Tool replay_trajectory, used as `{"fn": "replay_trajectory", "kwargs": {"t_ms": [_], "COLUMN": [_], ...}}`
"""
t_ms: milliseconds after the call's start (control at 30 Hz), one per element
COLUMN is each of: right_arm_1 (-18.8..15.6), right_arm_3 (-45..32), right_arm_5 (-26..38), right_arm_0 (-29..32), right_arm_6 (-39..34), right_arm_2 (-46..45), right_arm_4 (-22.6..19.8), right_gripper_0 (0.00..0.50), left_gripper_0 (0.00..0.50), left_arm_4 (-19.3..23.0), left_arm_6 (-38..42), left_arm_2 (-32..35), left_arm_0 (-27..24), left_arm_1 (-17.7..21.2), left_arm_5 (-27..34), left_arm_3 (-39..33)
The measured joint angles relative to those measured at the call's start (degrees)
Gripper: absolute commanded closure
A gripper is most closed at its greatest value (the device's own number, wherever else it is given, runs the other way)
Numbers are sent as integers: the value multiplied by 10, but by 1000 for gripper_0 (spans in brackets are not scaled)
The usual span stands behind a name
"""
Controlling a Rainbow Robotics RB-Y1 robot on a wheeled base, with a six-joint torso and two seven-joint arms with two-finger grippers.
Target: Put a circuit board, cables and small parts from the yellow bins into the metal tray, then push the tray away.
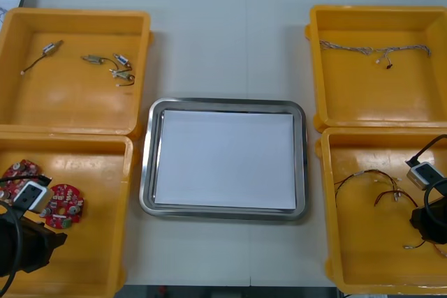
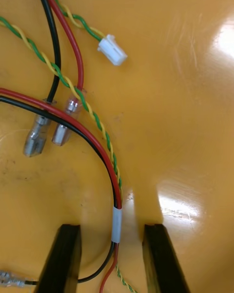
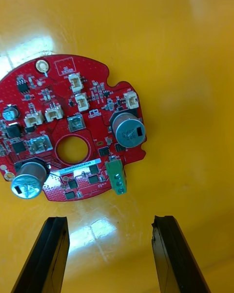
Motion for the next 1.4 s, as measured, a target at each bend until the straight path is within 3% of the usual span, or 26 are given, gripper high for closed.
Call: {"fn": "replay_trajectory", "kwargs": {"t_ms": [33,100,333,567,933,1400], "right_arm_1": [0,0,0,0,1,7], "right_arm_3": [0,0,0,-21,-141,-212], "right_arm_5": [0,0,0,41,160,274], "right_arm_0": [0,0,0,-1,-1,-40], "right_arm_6": [0,0,0,0,0,0], "right_arm_2": [0,0,0,-9,-92,-167], "right_arm_4": [0,0,-1,-13,-42,-146], "right_gripper_0": [467,500,500,500,500,500], "left_gripper_0": [0,0,0,0,12,39], "left_arm_4": [-7,-23,-48,-64,-90,-121], "left_arm_6": [11,45,182,182,182,182], "left_arm_2": [-5,-15,-33,-34,-51,-73], "left_arm_0": [0,0,-2,-14,-41,-44], "left_arm_1": [0,0,0,0,0,0], "left_arm_5": [0,0,0,9,33,33], "left_arm_3": [-1,-3,-9,-10,-10,-10]}}
